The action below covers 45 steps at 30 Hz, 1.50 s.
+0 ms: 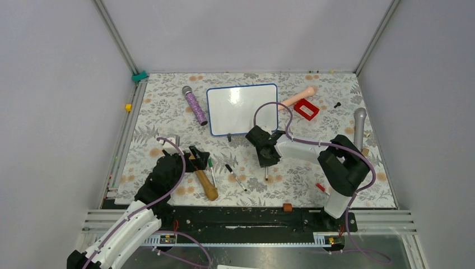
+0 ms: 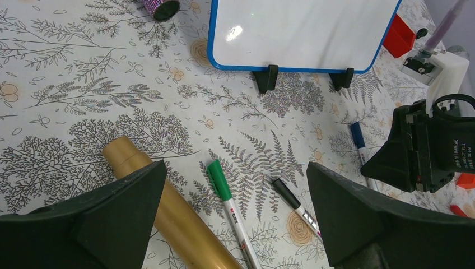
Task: Write a sentence on the whiteboard
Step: Pick up the whiteboard marker from the center of the board, then pass from the right arm to the left
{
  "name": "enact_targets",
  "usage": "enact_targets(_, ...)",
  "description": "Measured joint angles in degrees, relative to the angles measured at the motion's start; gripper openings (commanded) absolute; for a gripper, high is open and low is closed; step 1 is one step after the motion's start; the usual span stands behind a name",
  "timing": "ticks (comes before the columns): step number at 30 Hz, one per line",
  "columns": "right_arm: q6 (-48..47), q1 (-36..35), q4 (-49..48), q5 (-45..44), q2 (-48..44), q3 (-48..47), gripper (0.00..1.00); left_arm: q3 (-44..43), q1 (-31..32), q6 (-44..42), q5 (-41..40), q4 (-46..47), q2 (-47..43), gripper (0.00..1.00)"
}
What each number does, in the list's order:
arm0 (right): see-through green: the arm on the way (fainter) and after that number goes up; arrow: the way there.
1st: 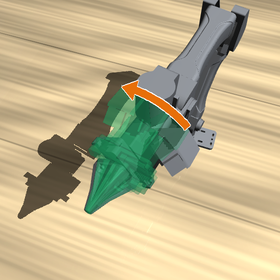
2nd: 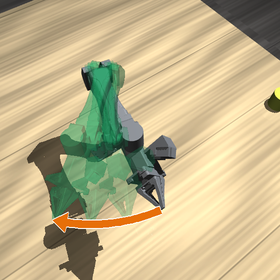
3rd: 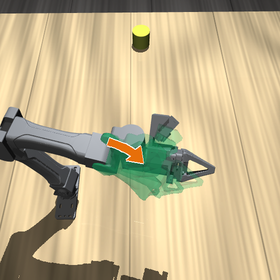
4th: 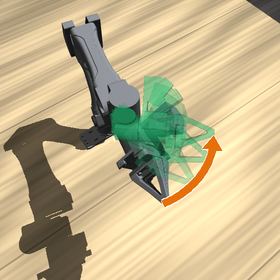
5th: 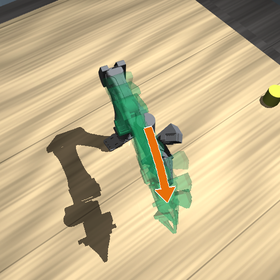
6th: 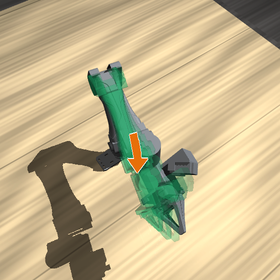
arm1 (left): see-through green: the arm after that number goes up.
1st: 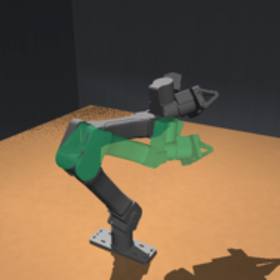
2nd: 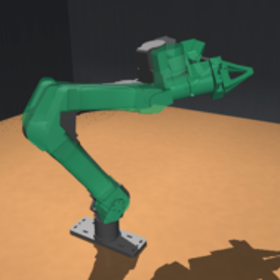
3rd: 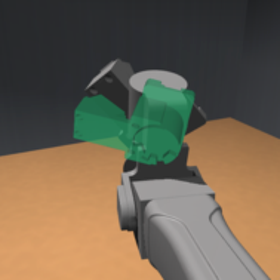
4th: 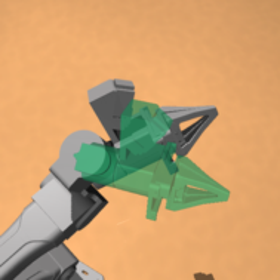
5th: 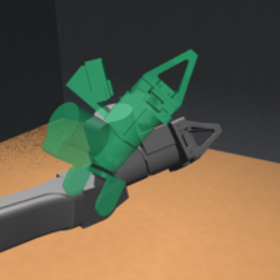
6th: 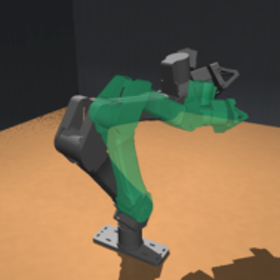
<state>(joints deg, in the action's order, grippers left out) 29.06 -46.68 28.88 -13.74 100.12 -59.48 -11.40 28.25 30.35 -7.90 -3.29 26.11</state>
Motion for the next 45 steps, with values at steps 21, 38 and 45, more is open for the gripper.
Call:
enact_targets(21,-8.3,0.0,-13.5,11.1,-18.9,9.8,0.00,-6.1,0.0,-0.7,10.6,-0.4,5.3,0.99)
enact_targets(38,-14.2,-1.3,-23.4,20.0,-25.9,15.8,0.00,-12.6,8.1,32.3,22.3,27.8,41.4,0.66)
enact_targets(45,-15.8,-1.5,-23.6,23.2,-25.0,15.8,0.00,-12.6,11.8,32.0,20.7,33.7,42.0,0.61)
